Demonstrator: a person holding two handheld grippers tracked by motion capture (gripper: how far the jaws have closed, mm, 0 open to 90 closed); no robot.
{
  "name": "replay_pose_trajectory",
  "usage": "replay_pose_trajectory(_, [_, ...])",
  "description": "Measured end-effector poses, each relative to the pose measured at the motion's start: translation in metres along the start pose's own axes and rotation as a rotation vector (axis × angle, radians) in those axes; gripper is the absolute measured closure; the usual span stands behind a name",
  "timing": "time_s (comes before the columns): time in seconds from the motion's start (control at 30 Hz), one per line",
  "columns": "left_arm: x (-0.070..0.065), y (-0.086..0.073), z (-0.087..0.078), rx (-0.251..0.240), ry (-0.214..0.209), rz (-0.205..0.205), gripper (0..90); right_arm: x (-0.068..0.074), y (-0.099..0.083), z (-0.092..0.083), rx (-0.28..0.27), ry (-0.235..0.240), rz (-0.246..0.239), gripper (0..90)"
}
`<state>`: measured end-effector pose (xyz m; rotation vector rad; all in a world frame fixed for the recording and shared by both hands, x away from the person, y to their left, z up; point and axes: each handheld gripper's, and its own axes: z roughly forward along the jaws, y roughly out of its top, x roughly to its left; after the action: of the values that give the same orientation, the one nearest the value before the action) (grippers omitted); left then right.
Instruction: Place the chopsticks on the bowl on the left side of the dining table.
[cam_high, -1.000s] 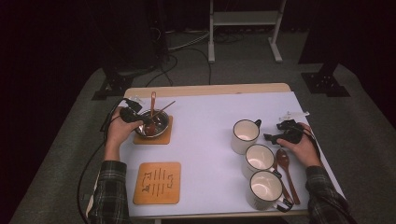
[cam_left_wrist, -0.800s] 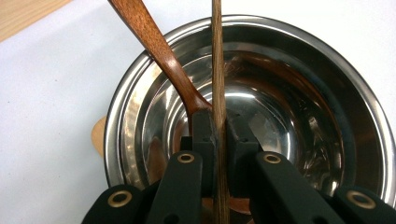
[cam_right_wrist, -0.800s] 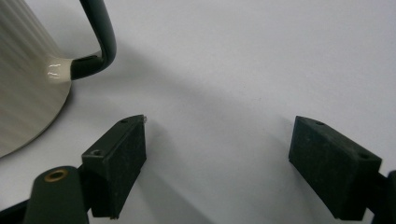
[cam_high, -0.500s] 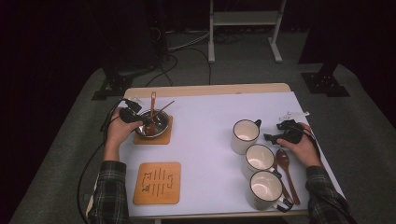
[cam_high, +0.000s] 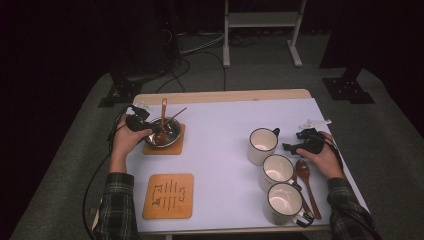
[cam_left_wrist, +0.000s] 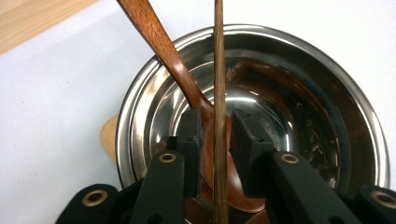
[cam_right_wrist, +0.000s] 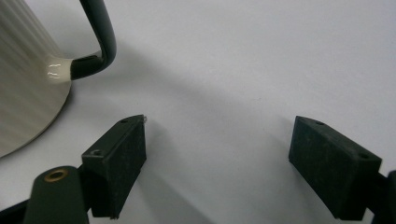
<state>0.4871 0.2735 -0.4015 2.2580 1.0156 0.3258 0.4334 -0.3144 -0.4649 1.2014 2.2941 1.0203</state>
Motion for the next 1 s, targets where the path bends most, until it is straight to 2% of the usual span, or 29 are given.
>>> replay_pose_trajectory(0.23, [-0.003, -0.001, -0.007, -0.026, 0.015, 0.000, 61.3, 0.000, 0.000, 0.000, 0.001, 0.001, 0.001, 17.3])
replay_pose_trajectory(0.47, [-0.012, -0.001, -0.017, -0.051, 0.003, -0.020, 47.3, 0.000, 0.000, 0.000, 0.002, 0.001, -0.001, 17.3])
replay_pose_trajectory(1.0, [-0.032, -0.001, -0.031, -0.077, -0.026, -0.057, 29.0, 0.000, 0.000, 0.000, 0.002, -0.004, -0.005, 17.4])
